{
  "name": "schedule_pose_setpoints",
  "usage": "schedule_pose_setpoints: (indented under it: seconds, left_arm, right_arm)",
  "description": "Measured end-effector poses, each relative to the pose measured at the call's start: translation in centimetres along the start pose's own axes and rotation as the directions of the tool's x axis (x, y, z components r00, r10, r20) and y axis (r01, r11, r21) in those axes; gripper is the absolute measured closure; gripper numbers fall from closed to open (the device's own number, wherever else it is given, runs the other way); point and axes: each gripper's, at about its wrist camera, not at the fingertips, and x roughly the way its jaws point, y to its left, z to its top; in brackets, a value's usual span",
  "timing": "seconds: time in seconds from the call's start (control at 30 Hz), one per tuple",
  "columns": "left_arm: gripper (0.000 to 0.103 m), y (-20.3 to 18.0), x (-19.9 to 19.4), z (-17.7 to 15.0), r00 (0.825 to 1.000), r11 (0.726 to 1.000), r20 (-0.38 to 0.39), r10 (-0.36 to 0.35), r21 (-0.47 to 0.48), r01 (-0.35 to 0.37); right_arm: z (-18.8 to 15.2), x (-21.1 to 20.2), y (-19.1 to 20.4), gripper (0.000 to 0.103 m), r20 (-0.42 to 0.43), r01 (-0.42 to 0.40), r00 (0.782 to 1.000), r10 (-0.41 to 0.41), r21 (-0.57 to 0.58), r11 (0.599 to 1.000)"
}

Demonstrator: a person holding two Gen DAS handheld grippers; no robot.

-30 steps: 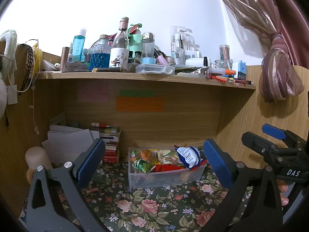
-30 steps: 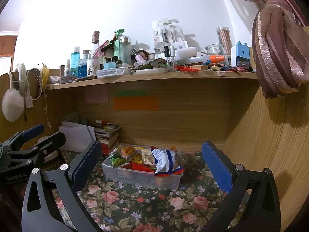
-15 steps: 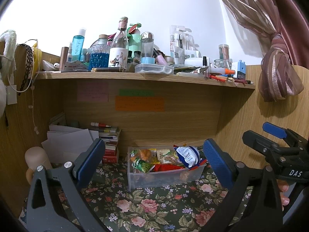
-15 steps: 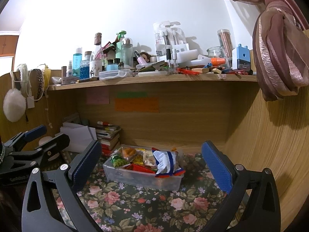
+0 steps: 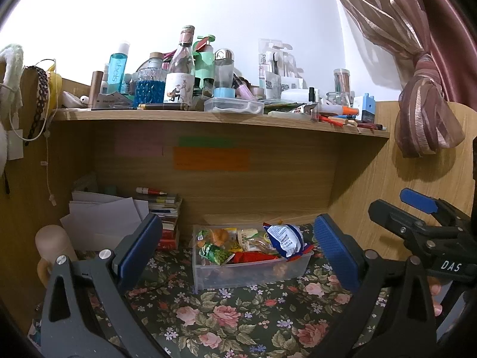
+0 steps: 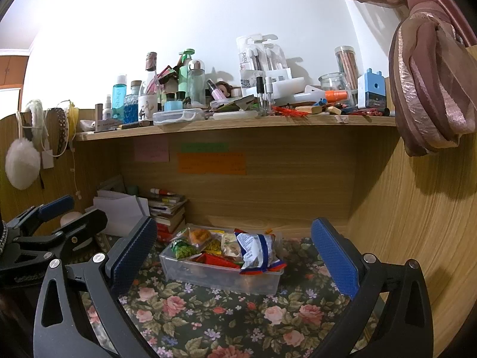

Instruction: Organize snacks

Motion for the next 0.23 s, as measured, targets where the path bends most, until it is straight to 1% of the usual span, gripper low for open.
schedule_pose_setpoints:
  seconds: [0.23]
  left_arm:
    - [0.0, -0.18, 0.14, -0.08, 1.0, 1.0, -0.009, 0.004, 0.004, -0.004]
  right_arm:
    - [-0.01, 0.12, -0.04, 0.0, -0.002, -0.003, 1.0, 0.003, 0.0, 1.0]
